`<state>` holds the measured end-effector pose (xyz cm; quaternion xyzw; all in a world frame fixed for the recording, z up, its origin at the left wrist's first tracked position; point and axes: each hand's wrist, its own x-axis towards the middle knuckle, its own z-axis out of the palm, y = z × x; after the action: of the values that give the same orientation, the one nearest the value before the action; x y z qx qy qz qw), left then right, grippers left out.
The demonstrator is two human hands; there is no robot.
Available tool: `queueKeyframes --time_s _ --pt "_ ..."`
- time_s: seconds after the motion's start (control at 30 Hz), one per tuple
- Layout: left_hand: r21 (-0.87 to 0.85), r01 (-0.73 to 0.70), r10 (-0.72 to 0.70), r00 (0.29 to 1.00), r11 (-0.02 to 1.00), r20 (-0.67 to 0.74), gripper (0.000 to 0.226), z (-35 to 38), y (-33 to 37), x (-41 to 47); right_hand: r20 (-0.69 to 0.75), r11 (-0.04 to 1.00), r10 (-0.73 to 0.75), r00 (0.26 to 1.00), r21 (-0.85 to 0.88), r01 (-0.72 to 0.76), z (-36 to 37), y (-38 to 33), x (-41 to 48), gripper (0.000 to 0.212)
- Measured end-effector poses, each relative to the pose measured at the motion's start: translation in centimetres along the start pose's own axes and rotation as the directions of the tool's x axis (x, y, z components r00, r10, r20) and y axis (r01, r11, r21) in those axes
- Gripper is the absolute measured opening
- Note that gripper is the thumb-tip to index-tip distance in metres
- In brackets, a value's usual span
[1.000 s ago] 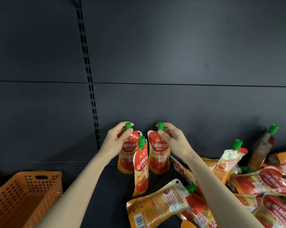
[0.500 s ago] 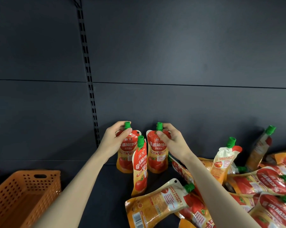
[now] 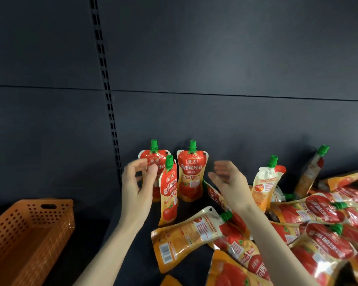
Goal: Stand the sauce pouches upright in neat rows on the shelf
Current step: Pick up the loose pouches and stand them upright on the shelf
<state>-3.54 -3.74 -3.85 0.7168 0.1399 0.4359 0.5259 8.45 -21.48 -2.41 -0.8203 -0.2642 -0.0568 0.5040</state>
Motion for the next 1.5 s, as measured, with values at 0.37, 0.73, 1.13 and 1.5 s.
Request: queueKeyframes --time_s 0.37,0.73,1.13,1.5 --pt "0.114 0.237 -0.247 0.965 0.965 0.082 0.031 3.0 -0.8 -5.3 0.235 0.885 0.227 0.945 -0.454 -0.100 -1.4 2.3 -2.6 0.042" --pt "0.160 0.184 -0.194 0.980 0.970 0.050 0.020 2.4 -1.6 -5.4 0.100 0.865 0.178 0.979 -0.490 -0.107 -2.4 2.6 -5.2 0.026" --pt "0.111 0.185 -0.197 0.974 0.976 0.110 0.012 1.4 -2.6 -4.8 -0.223 0.968 -0.100 0.970 -0.248 0.043 -3.4 2.4 -7.9 0.038" --pt "0.124 0.261 -0.281 0.939 0.957 0.197 0.035 -0.1 -3.0 -3.5 0.110 0.640 0.255 0.961 0.725 -0.253 0.2 -2.1 -5.6 0.040"
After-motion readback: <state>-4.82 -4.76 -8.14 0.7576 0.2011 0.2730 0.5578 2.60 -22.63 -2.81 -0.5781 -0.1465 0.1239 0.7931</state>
